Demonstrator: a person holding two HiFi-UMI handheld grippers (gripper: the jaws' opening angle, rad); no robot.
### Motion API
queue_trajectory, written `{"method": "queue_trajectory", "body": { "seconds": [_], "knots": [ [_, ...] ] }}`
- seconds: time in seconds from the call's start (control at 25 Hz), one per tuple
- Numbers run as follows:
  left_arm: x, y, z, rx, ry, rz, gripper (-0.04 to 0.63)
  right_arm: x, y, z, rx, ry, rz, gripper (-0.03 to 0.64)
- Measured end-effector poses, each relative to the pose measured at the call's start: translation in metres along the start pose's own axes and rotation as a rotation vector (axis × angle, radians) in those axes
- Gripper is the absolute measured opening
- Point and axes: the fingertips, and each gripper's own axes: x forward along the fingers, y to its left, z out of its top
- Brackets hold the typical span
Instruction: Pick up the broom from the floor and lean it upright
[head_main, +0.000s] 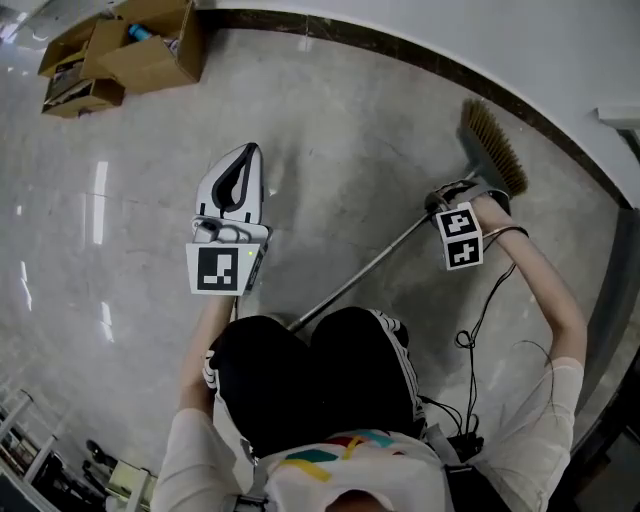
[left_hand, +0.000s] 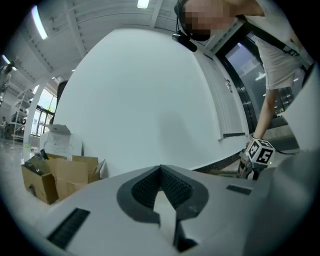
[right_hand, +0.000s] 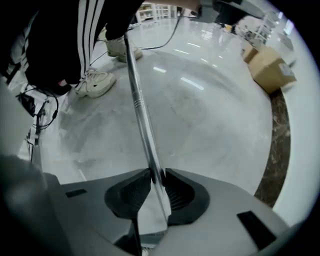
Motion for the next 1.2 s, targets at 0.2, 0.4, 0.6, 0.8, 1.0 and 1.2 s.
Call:
{"method": "queue_trajectory", "body": {
  "seconds": [0.2, 0.4, 0.6, 0.8, 1.0, 1.2],
  "knots": [
    [0.011, 0.018, 0.045, 0.039, -0.058, 0.043, 0.046, -0.028, -0.015, -0.050, 0.381, -0.071, -0.088, 0.086],
    [0.006, 0.062, 0.114, 0.121, -0.167, 0.176, 0.046, -0.066, -0.044, -0.070, 0.797, -0.246, -0.252, 0.084],
    [0.030, 0.067, 0.173, 0.097, -0.224, 0.169, 0.046, -0.129, -0.092, -0.070, 1.164, -0.434, -0.497, 0.083],
    [0.059, 0.038, 0.234, 0.149, -0.245, 0.124, 0.046, -0.218, -0.135, -0.052, 1.426, -0.648, -0.693, 0.081],
    [0.080, 0.030, 0.296, 0.162, -0.308, 0.094, 0.046, -0.327, -0.181, -0.058, 1.561, -0.852, -0.958, 0.081],
    [0.099, 0.019, 0.302, 0.179, -0.303, 0.038, 0.046, -0.383, -0.209, -0.059, 1.637, -0.997, -1.101, 0.081]
  ]
}}
